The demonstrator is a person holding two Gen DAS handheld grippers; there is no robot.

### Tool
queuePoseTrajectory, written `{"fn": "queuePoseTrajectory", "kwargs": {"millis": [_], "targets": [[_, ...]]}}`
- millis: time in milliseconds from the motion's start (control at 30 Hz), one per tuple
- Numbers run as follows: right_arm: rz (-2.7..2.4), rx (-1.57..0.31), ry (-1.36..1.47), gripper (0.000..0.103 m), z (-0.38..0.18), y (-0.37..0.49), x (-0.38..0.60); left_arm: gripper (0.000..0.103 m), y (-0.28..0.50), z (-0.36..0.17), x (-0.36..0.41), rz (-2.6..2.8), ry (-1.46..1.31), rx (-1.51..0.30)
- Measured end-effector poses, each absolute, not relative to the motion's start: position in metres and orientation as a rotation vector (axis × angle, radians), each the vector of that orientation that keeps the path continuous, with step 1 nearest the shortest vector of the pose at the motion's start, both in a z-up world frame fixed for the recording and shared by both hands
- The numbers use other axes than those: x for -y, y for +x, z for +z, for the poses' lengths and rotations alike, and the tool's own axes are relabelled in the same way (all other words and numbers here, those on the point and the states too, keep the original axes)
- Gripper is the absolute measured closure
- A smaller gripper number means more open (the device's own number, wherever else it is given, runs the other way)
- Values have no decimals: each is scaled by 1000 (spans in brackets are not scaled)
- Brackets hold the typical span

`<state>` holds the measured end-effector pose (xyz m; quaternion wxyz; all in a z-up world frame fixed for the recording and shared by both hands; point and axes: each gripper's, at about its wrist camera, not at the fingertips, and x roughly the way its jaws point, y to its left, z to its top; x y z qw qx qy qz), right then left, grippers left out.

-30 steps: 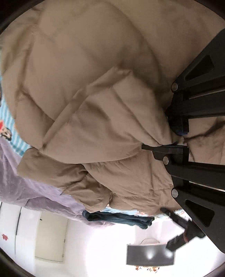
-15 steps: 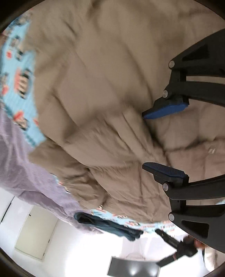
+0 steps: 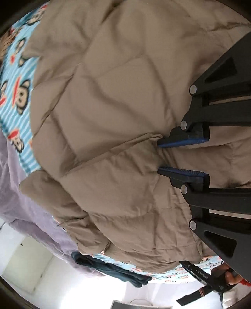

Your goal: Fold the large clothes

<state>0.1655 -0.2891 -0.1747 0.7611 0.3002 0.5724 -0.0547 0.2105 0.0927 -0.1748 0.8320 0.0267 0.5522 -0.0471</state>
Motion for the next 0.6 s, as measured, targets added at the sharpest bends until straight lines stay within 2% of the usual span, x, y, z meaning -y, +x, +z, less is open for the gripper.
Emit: {"fn": "queuePoseTrajectory", "kwargs": {"millis": [100, 167, 200, 233, 267, 367, 400, 433, 500, 600], "targets": [[-116, -1261, 655, 81, -173, 164, 290, 35, 210, -170, -92, -79, 54, -1179], [-98, -1254, 702, 77, -170, 161, 295, 35, 208, -165, -90, -69, 61, -1178], [-89, -1240, 739, 71, -168, 157, 298, 35, 207, -163, -89, -69, 64, -1178], [-83, -1222, 788, 57, -167, 156, 304, 35, 206, -162, -88, -70, 66, -1179], [-75, -1198, 853, 52, -168, 155, 310, 35, 206, -163, -86, -69, 72, -1184], [-76, -1159, 1052, 52, -182, 153, 325, 35, 209, -167, -86, -59, 69, -1203], [-79, -1150, 1097, 68, -187, 153, 328, 35, 209, -168, -86, -55, 63, -1209], [-97, -1150, 1118, 89, -190, 155, 330, 35, 210, -170, -87, -51, 54, -1215], [-141, -1174, 1142, 98, -198, 152, 334, 35, 211, -173, -89, -48, 35, -1225], [-166, -1173, 1167, 103, -201, 143, 338, 23, 213, -176, -91, -15, 47, -1222]]}}
